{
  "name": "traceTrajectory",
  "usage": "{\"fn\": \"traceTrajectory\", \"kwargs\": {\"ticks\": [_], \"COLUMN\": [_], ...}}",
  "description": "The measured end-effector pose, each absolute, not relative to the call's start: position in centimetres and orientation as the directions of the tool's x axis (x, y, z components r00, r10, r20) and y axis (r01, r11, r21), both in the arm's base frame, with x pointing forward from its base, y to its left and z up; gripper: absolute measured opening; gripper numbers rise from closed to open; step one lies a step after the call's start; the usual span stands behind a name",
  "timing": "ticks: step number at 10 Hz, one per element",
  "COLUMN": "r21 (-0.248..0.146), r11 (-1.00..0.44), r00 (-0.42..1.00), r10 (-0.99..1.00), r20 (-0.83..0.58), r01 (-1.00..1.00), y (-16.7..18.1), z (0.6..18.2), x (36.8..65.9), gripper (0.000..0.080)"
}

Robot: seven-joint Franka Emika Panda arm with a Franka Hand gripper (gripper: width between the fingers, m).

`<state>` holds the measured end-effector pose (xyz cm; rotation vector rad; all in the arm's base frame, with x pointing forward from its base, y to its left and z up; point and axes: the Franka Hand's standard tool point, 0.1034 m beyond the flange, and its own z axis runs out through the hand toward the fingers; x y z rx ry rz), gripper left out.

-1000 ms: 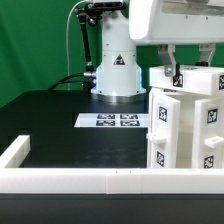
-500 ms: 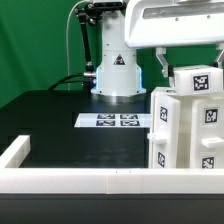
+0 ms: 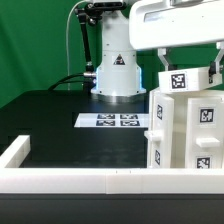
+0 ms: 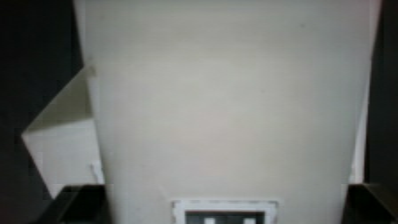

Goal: Assemble cabinet

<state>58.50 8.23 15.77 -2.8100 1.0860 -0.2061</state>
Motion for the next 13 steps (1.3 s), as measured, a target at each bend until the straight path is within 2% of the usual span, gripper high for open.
{"fn": "traceTrajectory", "kwargs": {"ticks": [1,3,5,7,8,10,11,12,13], "r21": [-0.175,-0.188,-0.211,-0.200,-0.183,-0.178,-0.181,-0.192,-0.199], "r11": [-0.622,-0.515,-0.334,-0.133,0.016,0.061,0.041,0.010,0.002], "r00": [0.624,0.521,0.350,0.154,0.007,-0.036,-0.016,0.018,0.028], "r10": [-0.780,-0.853,-0.936,-0.984,-0.992,-0.990,-0.990,-0.990,-0.989], "r20": [0.054,0.023,-0.041,-0.094,-0.124,-0.140,-0.137,-0.142,-0.147], "r01": [-0.763,-0.836,-0.919,-0.971,-0.983,-0.982,-0.983,-0.981,-0.980], "y": [8.3,8.3,8.2,8.3,8.3,8.4,8.4,8.5,8.5], "z": [15.8,15.7,15.7,15.7,15.7,15.7,15.8,16.4,16.9], "x": [58.5,58.5,58.8,58.9,59.0,59.0,59.0,59.2,59.3], "gripper": [0.0556,0.0556,0.0556,0.0556,0.0556,0.0556,0.0597,0.0752,0.0786]}}
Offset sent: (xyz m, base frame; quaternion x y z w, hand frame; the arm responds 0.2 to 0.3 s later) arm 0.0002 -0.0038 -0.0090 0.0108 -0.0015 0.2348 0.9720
